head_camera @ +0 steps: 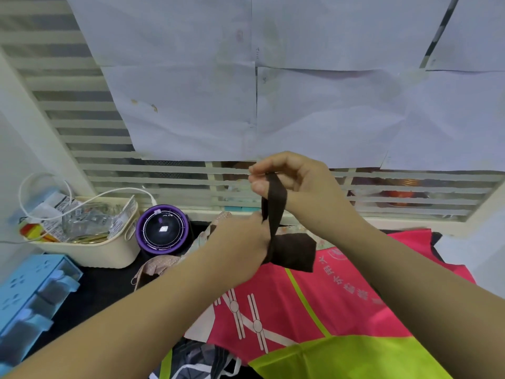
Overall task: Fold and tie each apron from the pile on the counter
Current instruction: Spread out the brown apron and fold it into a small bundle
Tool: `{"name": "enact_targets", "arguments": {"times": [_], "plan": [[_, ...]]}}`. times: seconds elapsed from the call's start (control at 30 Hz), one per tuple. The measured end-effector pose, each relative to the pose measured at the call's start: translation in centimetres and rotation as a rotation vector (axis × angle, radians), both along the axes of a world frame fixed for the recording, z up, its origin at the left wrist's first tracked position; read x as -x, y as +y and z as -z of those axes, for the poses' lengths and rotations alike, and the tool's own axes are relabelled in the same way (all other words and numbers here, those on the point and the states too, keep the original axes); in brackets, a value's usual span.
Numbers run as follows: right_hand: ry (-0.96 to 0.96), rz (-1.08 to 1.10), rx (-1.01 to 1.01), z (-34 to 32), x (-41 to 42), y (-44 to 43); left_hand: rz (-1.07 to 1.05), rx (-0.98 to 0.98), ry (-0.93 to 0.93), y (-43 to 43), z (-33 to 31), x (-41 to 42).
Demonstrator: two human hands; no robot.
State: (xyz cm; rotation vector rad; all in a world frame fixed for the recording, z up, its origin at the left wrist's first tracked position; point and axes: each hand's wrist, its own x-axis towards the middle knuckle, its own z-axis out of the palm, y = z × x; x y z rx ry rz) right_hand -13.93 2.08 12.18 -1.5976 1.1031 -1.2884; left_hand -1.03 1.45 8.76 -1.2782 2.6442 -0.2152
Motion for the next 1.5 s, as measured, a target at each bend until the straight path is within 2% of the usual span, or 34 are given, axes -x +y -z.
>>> {"name": "enact_targets", "arguments": {"times": [0.1,0.23,0.33,0.47,0.6,0.67,0.73,0.9,1.17,1.33,1.5], "plan": [[0.14,0.011,0.0,-0.5,0.2,-0.3,0.073,0.04,0.078,0.0,0.7,0.2],[0.09,0.021,0.012,-1.5,0.6,-0.8,0.076,0.01,0.288,-1.1,-0.5,-1.0],[0.126,-0.003,0.043,-2.5,0.3,-1.2,0.128,-0.07,0.419,-1.9,-2.1,-1.6],[0.142,0.001,0.104,-4.3,-0.1,-1.5,0.12,-0.258,0.709,-2.7,-4.3,-2.7],[0.105,0.033,0.156,-5.7,-0.1,-1.9,0.068,-0.238,1.028,-3.5,-5.8,-4.2],[0.114,0.035,0.176,-6.4,-0.2,-2.1,0.007,-0.223,1.123,-3.9,-6.5,-4.8],[0.14,0.038,0.209,-7.5,-0.3,-2.3,-0.006,-0.229,1.12,-4.1,-7.7,-4.9],[0.213,0.069,0.316,-12.4,0.5,-3.1,0.036,-0.256,0.794,-4.3,-12.1,-3.2],[0.156,0.189,0.439,-21.3,3.3,-4.8,0.149,-0.264,0.886,-5.9,-18.1,1.4],[0.208,0.314,0.496,-25.8,4.0,-5.8,0.151,-0.012,0.853,-7.6,-23.5,2.1],[0.071,0.347,0.552,-31.8,3.5,-6.9,0.143,0.147,0.871,-8.7,-29.4,0.7]]}}
